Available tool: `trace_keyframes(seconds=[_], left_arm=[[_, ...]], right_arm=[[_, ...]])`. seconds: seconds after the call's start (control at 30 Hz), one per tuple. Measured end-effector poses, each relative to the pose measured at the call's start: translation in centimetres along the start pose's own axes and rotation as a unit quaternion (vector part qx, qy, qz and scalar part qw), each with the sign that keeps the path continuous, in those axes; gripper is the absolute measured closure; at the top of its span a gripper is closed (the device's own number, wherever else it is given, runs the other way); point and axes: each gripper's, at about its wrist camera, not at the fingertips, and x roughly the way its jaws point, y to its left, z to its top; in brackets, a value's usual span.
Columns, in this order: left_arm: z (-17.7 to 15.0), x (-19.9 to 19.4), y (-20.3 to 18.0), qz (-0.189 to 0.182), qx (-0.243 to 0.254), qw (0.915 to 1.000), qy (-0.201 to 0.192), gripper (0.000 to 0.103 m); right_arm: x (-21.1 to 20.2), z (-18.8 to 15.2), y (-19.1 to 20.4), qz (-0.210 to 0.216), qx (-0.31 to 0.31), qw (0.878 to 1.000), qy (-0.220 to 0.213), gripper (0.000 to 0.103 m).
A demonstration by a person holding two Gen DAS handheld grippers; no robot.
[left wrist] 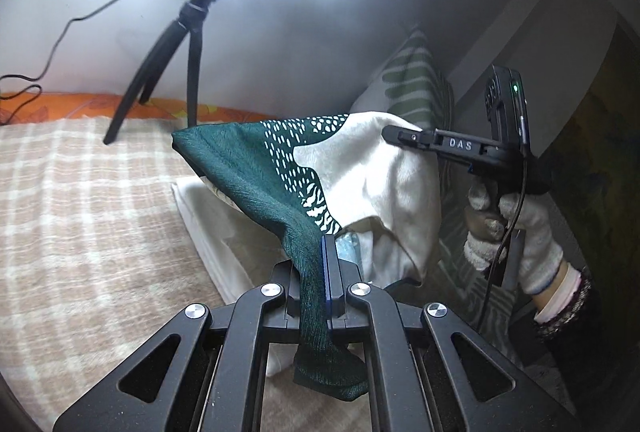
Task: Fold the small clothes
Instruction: 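Lower the folded bundle onto the bedspread and open both grippers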
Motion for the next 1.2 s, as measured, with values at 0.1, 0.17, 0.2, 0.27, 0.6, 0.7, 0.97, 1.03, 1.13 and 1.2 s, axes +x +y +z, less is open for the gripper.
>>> trace_keyframes(seconds=[0.1, 0.17, 0.2, 0.27, 0.6, 0.7, 0.97, 1.03, 1.13, 1.2], left_arm=[[-0.6, 1.0, 0.1, 0.006, 0.003, 0.9999, 0.009, 0.099], [-1.1, 2.0, 0.3, 0.011, 0.004, 0.9997, 0.02, 0.099], [-1.4, 2.4, 0.4, 0.014, 0.005, 0.9996, 0.026, 0.099], [-1.8, 3.1, 0.6, 0.019, 0.009, 0.999, 0.04, 0.099], [-2.0, 0.8, 0.4, 0.075, 0.049, 0.9947, 0.051, 0.076], [-1.8, 0.1, 0.0, 0.081, 0.056, 0.9941, 0.045, 0.076], [-2.2, -2.6, -1.3, 0.091, 0.074, 0.9927, 0.028, 0.067], [-2.4, -3.5, -1.5, 0.09, 0.076, 0.9927, 0.025, 0.067], [-2.7, -4.9, -1.9, 0.093, 0.085, 0.9918, 0.02, 0.067], [-2.9, -5.9, -1.9, 0.094, 0.085, 0.9918, 0.017, 0.067]], right_arm=[[1.3, 0.1, -1.0, -0.01, 0.001, 1.0, 0.012, 0.1], [2.1, 0.1, -1.3, -0.016, -0.005, 1.0, 0.021, 0.1], [2.5, 0.1, -1.4, -0.019, -0.005, 0.999, 0.025, 0.1], [3.5, -0.1, -1.7, -0.03, -0.008, 0.999, 0.035, 0.1], [4.9, -1.7, -3.9, -0.165, 0.01, 0.985, 0.048, 0.07], [3.7, -1.6, -2.6, -0.14, 0.008, 0.99, 0.011, 0.07], [5.1, -1.8, 1.9, -0.081, -0.01, 0.997, -0.007, 0.072], [6.3, -1.8, 2.3, -0.074, -0.004, 0.997, -0.002, 0.072], [8.5, -1.7, 2.4, -0.043, 0.022, 0.999, 0.02, 0.072], [10.0, -1.9, 2.6, -0.045, 0.03, 0.998, 0.026, 0.072]])
